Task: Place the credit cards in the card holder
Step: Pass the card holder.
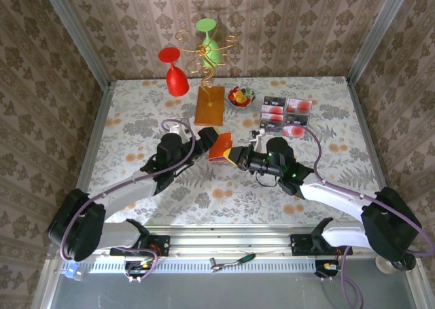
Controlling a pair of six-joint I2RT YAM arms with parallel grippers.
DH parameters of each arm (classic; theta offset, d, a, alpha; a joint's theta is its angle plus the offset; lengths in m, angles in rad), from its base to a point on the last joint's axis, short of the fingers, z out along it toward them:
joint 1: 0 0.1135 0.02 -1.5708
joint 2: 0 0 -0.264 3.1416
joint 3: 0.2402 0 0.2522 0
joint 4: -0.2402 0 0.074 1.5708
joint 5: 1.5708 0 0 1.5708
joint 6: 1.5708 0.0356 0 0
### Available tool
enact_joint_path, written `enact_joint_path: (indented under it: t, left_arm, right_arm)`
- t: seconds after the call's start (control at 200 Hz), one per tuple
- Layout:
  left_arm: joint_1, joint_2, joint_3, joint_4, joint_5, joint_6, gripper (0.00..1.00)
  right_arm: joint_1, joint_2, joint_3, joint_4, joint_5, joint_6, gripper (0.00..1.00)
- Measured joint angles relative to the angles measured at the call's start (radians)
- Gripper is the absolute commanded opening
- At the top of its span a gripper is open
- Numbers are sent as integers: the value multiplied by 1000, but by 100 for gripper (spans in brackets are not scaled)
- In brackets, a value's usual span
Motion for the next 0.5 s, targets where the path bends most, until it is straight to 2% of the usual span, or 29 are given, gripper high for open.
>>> enact_joint_path:
  t: [0.22,0.5]
  left_arm:
    - [0,37,-2,59,17,-38,81]
    - [1,49,-23,153,24,-89,65]
  right_arm:
    - [0,35,0,62,-12,24,0]
    - [1,99,0,123,-14,48,0]
